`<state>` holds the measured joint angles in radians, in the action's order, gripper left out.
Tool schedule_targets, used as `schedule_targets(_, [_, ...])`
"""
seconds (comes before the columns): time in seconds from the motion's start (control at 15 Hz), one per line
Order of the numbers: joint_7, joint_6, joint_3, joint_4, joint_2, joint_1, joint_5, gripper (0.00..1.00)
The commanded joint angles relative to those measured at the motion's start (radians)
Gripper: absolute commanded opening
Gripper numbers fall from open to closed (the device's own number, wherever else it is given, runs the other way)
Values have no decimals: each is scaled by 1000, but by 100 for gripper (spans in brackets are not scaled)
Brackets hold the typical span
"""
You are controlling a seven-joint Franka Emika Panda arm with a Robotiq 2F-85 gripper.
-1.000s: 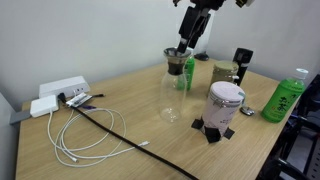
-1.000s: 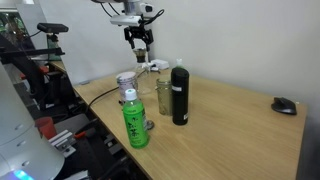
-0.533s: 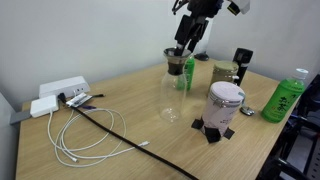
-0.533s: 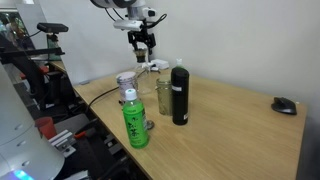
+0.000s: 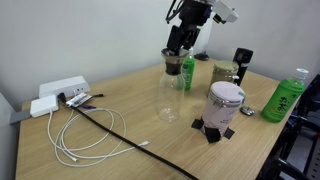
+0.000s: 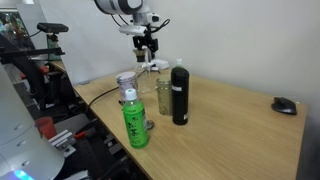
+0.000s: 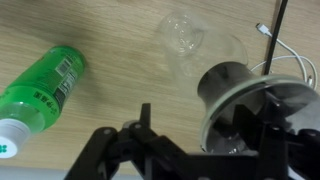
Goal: Move the transparent bottle forward
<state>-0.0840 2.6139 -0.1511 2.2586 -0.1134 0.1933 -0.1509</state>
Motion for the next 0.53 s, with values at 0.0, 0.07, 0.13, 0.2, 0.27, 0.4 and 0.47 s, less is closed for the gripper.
schedule_targets(0.0, [-33,-37,-15,-31,-13,-27,-38,53])
schedule_targets(0.07, [-36,-43,-14,-34,-12,-29,-42,47])
schedule_targets(0.13, [-31,-56,-12,-37,-10,-31,-42,39])
schedule_targets(0.2, [-51,-64,-14,-41,-10,-35,-54,33])
schedule_targets(0.27, [-54,-72,-14,-45,-10,-37,-58,25])
schedule_targets(0.4, [-62,-89,-13,-54,-12,-42,-67,11])
schedule_targets(0.47, [-63,-96,-12,-56,-12,-45,-69,5])
